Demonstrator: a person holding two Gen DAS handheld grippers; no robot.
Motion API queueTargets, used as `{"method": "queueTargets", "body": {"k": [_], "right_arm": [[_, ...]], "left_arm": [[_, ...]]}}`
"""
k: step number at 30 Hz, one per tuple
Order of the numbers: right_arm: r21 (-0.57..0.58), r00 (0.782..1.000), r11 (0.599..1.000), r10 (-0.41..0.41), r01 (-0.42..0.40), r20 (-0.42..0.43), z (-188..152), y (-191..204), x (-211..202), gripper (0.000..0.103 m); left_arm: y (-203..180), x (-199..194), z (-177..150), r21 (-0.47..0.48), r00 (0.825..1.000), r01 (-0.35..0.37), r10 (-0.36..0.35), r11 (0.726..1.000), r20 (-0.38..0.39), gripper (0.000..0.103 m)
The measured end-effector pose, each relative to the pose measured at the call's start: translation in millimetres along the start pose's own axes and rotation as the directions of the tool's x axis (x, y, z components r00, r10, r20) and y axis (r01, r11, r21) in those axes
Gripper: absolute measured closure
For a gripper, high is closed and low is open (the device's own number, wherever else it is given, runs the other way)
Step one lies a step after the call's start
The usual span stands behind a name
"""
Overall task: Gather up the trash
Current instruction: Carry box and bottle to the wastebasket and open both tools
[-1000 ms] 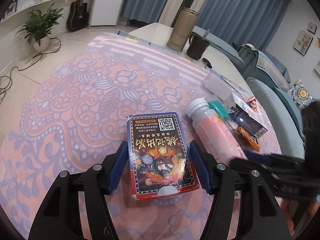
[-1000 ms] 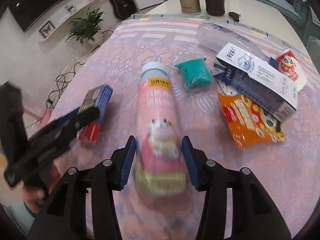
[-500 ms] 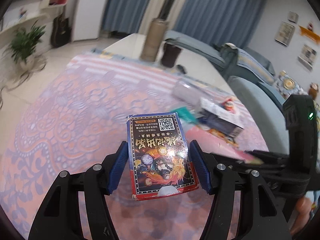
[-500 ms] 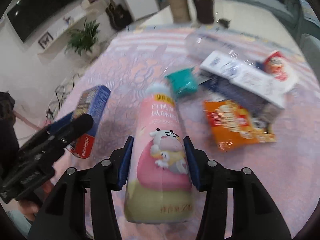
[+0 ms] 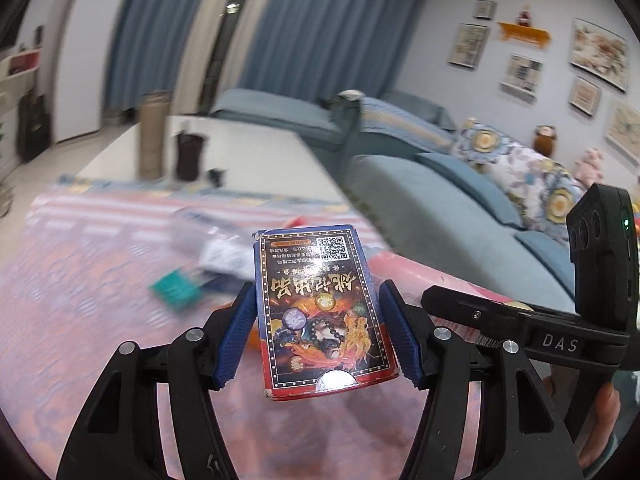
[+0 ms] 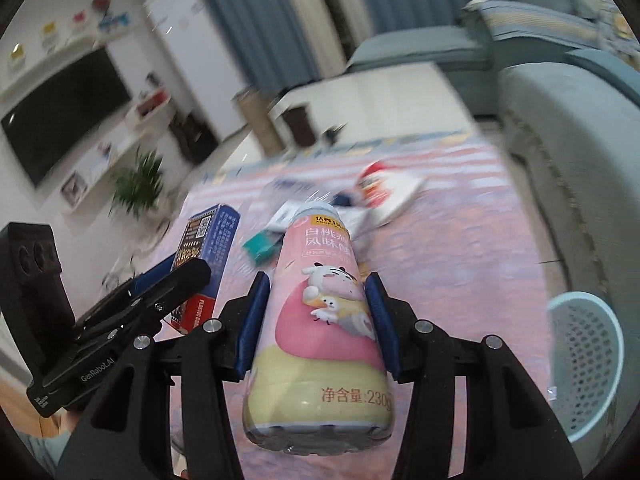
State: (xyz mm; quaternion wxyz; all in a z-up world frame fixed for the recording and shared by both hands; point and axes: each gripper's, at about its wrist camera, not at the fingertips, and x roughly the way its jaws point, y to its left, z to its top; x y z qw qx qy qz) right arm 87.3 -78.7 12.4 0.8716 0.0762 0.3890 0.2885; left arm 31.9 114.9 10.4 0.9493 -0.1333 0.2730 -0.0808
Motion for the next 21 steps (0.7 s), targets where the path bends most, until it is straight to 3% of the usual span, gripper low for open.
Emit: {"method": "queueTargets", "body": {"k": [6,10,16,21], "right_arm": [[0.124,0.986,0.987,-0.114,0.099,0.121,-1,-70,-57,0.057],[0.237,0.968,0.958,-0.198,0.158,0.154,-15,-125,-81,0.057],[0.407,0.932,0.875,-0.338,0.262,0.127,-51,-203,-94,0.057],[0.525,0.914,0.793,-0.4,0.308,0.069,-82,-252,-92,0.057]], "left_arm": [[-70,29,16,0.07,0.992,0.121,-0.122,0.99,0.01,0.043],[-111,53,17,0.117,0.985,0.172,-0.172,0.978,-0.007,0.043],[-162,111,0,0.149,0.959,0.268,-0.25,0.952,-0.134,0.043],[-188,154,-24,0.147,0.93,0.317,-0.278,0.937,-0.239,0.042]]}}
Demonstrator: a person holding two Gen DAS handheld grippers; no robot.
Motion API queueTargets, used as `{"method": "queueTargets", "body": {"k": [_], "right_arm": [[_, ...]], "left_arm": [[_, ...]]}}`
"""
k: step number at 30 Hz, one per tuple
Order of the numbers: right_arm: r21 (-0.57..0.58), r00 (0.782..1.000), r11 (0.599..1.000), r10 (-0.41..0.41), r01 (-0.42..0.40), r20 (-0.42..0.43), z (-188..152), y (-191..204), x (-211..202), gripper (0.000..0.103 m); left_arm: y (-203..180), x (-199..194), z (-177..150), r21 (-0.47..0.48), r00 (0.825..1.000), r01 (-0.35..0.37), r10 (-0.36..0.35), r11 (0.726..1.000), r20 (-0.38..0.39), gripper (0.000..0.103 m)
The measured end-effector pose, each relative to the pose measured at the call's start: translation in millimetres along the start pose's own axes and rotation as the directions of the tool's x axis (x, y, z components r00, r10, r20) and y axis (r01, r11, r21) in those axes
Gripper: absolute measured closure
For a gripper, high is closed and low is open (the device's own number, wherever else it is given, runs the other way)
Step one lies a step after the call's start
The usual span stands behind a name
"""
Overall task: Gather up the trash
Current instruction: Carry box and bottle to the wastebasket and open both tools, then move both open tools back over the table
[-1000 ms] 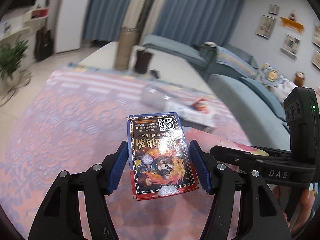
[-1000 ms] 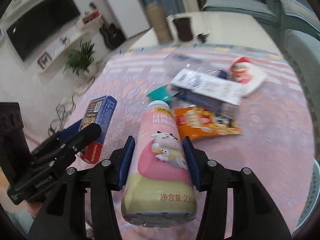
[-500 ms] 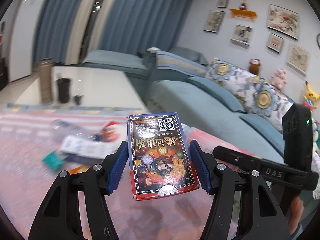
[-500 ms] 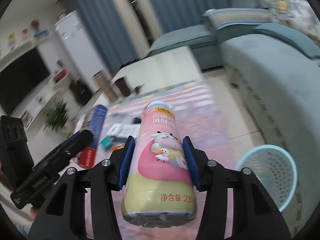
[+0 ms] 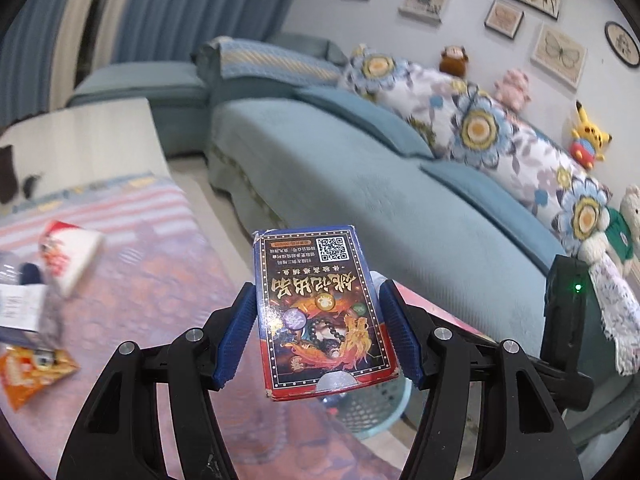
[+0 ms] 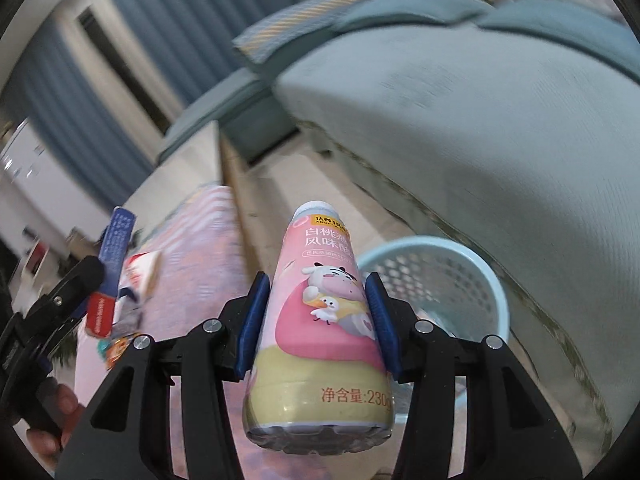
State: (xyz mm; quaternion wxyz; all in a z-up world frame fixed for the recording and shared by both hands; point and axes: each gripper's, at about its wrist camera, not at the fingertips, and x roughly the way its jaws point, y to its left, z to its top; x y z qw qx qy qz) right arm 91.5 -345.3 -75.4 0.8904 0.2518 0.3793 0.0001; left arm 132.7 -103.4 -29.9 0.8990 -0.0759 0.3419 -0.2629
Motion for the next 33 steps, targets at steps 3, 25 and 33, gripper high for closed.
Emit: {"method": "queueTargets", "body": {"k": [3,25,33], "right_arm": [[0.055,1.0,0.998,-0.021,0.022,-0.018,-2,-21,10,0.057],[-0.051,0.998,0.997,0.06,-0.06,0.005,-23,10,7,0.055],[-0.232,0.988,0.964,0.144,-0.127,0.057,-33,90,-6,0.055]], "left_arm": [[-8,25,-5,0.014,0.998,0.021,-0.02,1.0,-0.052,0.042],[28,-15,-15,-0.034,1.0,0.013,-0.013,0.999,-0.021,0.04],[69,-74,-14,-0.091,0.993,-0.081,0.088,0.993,0.073,0.037]]}}
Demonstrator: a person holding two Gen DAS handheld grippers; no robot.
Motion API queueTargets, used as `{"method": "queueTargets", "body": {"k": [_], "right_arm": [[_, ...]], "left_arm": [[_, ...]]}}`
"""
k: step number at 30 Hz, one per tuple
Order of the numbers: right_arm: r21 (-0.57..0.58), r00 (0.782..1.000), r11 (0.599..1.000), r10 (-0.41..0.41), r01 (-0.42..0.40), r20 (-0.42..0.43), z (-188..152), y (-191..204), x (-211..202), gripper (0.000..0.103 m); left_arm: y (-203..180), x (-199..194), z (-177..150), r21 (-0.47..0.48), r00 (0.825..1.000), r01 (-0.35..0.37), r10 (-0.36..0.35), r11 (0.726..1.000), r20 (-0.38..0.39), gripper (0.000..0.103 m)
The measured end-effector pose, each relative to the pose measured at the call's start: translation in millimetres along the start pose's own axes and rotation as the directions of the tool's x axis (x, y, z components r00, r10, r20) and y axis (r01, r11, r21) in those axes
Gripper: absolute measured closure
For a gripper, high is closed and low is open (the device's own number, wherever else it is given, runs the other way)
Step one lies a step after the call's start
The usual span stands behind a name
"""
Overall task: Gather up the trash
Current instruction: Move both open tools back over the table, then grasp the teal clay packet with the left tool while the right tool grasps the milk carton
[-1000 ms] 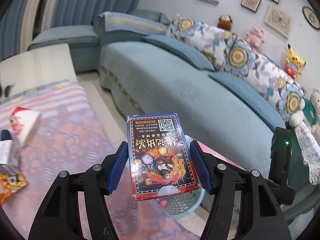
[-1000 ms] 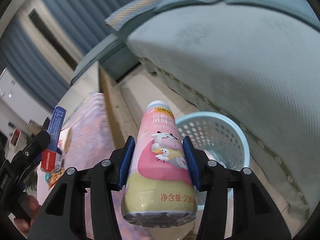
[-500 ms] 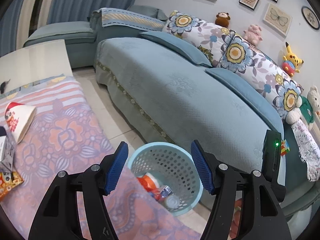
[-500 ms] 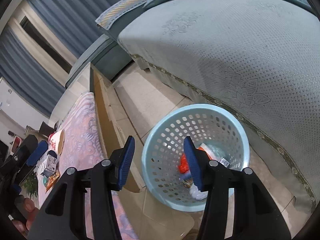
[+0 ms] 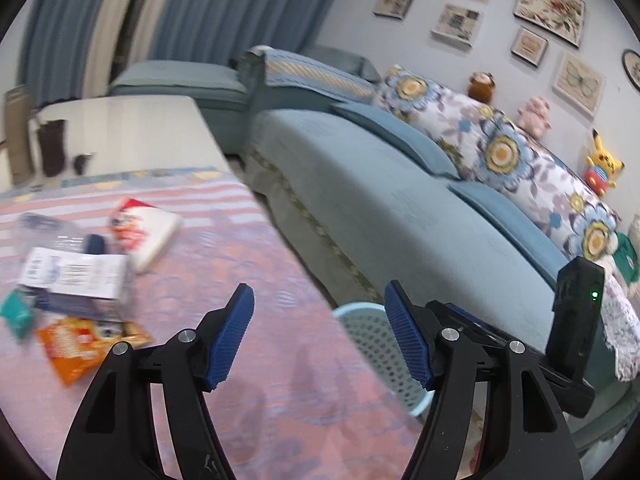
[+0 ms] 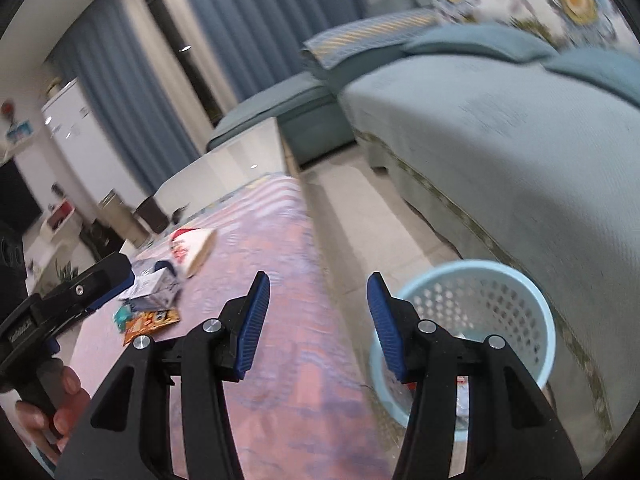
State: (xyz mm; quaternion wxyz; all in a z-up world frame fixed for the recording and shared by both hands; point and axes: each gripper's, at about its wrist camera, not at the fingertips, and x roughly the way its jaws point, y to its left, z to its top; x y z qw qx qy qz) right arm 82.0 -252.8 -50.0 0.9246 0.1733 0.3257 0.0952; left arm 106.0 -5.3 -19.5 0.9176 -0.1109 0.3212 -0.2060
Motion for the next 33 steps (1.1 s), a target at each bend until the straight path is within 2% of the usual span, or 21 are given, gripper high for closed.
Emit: {"method": "queueTargets", "body": {"k": [8,11,15,18,23,25,28,33], "right_arm": [[-0.146,0.997,0.987,0.062,-0.068,-0.039,-4,72,25,0.055],[-0.185,0.995,0.978,0.087,-0.095,-0.052,-5,93,33,0.055],[-0.247,0.989,0.958,0.128,-0.143,-0.075,-5,125,49,0.055],[-0.287,0.982,0.941,0.152,-0.18,-0.116,-4,148,69,0.054],[-0.351,0.967,0.907,0.178,-0.234,-0.184,-2,185,107,0.05],[-0.37,0.955,0.889,0.201,-0.271,-0.217,-2,201,122,0.039],[-0.398,0.938,0.86,0.227,-0.319,-0.261,-1,220,144,0.035],[-0.401,0.922,0.851,0.214,-0.338,-0.323,6,238,185,0.032]], "left_arm": [[74,-55,0,-0.096,0.99,-0.127,0.132,0.987,0.056,0.037],[108,-71,0,-0.139,0.978,-0.19,0.2,0.972,0.065,0.037],[159,-87,-3,-0.21,0.955,-0.275,0.292,0.938,0.051,0.037],[189,-88,-8,-0.253,0.938,-0.331,0.346,0.909,0.015,0.037],[241,-67,-21,-0.307,0.926,-0.377,0.368,0.874,-0.09,0.033],[251,-57,-24,-0.315,0.921,-0.389,0.368,0.865,-0.127,0.032],[259,-42,-24,-0.309,0.908,-0.417,0.382,0.855,-0.169,0.032],[263,-29,-23,-0.302,0.893,-0.449,0.406,0.841,-0.196,0.033]]}}
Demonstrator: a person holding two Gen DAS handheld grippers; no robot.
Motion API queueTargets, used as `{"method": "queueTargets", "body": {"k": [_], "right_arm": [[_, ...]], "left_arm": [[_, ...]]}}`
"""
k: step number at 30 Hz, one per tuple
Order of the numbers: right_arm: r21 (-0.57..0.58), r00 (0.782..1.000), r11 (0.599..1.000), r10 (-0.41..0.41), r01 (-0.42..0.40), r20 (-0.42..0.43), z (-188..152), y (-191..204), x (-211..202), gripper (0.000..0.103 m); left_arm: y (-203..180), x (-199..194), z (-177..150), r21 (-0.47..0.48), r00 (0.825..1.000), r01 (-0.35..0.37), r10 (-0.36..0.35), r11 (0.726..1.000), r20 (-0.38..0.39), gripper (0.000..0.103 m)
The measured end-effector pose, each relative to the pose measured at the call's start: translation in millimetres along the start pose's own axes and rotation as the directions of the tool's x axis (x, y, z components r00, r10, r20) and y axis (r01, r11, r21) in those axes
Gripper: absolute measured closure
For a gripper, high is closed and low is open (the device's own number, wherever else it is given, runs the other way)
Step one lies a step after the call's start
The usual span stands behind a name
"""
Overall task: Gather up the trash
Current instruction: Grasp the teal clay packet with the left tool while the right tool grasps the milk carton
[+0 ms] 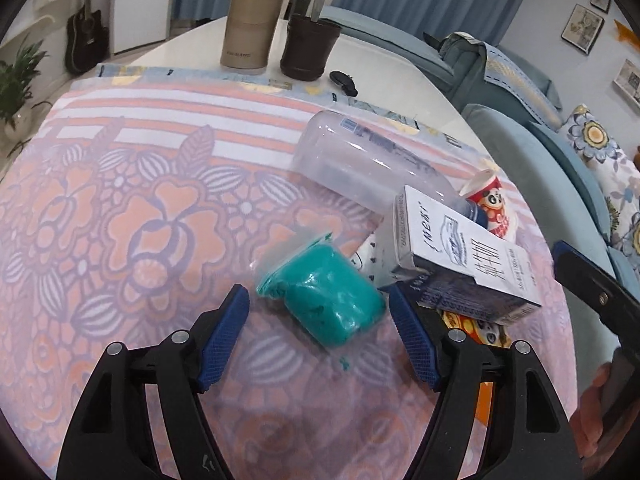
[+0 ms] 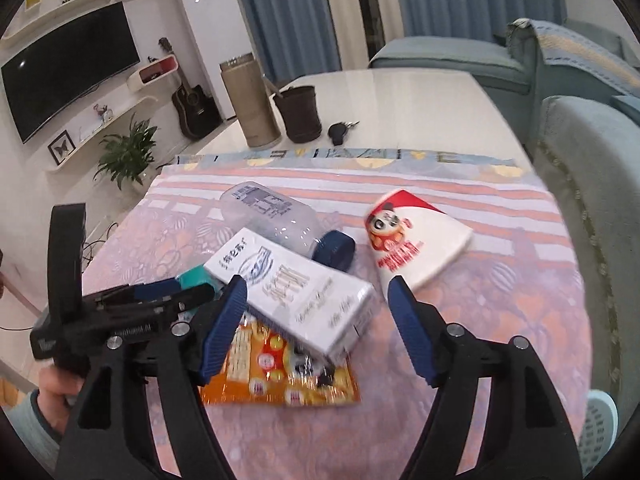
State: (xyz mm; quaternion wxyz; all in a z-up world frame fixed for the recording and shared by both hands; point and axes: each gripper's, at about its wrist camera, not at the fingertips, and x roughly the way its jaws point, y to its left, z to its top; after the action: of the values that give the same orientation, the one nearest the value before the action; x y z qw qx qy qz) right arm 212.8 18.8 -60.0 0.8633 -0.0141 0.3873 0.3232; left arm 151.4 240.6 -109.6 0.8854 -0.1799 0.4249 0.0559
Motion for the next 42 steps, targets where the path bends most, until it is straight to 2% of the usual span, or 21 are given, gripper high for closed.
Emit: {"method": "queueTargets", "body": {"k": [2,4,5,8,11,20,22,26,32,33,34,39,42], "right_arm": [[0.002,1.0,1.0,-0.004,0.004,-0.029,5,-1,15,0.032],[0.012,0.998,1.0,0.009,-0.009,-0.064,9,-3,27,0.032],[0.017,0.996,1.0,0.015,-0.014,-0.09,10,-4,35,0.032],[0.024,0.988,0.999,0.044,-0.041,-0.149,8,-6,48,0.032],[0.041,0.974,0.991,0.134,-0.129,-0.181,-2,-2,45,0.033],[-0.075,0.956,0.974,0.192,-0.213,-0.222,-39,54,13,0.033],[-0.105,0.96,0.975,0.171,-0.197,-0.22,-39,65,13,0.033],[-0.157,0.975,0.982,0.075,-0.109,-0.209,-31,81,22,0.033],[-0.134,0.972,0.991,-0.025,-0.006,-0.233,-27,85,47,0.033],[-0.131,0.971,0.991,-0.041,0.01,-0.237,-27,85,50,0.037],[-0.129,0.97,0.992,-0.044,0.013,-0.238,-27,85,51,0.049],[-0.116,0.974,0.993,-0.042,0.016,-0.224,-28,81,43,0.052],[-0.083,0.982,0.996,-0.036,0.021,-0.186,-27,70,24,0.052]], "left_arm": [[-3,2,1,0.023,1.0,-0.026,0.026,0.999,0.004,0.035],[-6,3,0,0.051,0.999,-0.052,0.052,0.997,0.008,0.05],[-8,4,0,0.065,0.999,-0.053,0.053,0.996,0.008,0.054],[-6,1,-3,0.084,0.999,-0.046,0.045,0.995,0.013,0.057],[-1,-7,-8,0.076,1.0,-0.015,0.013,0.997,0.023,0.059],[16,-42,-27,0.064,0.993,-0.008,0.001,0.998,0.116,0.059],[20,-44,-30,0.052,0.991,0.0,-0.007,0.999,0.133,0.059],[23,-48,-35,0.032,0.987,0.007,-0.012,0.999,0.16,0.059],[17,-49,-35,0.067,0.984,-0.012,-0.001,0.998,0.178,0.059],[18,-48,-34,0.062,0.984,-0.005,-0.006,0.998,0.176,0.059],[20,-48,-34,0.059,0.984,0.003,-0.014,0.998,0.175,0.059],[18,-50,-34,0.068,0.983,0.002,-0.015,0.998,0.183,0.059],[19,-55,-32,0.037,0.983,0.052,-0.057,0.998,0.177,0.059]]}}
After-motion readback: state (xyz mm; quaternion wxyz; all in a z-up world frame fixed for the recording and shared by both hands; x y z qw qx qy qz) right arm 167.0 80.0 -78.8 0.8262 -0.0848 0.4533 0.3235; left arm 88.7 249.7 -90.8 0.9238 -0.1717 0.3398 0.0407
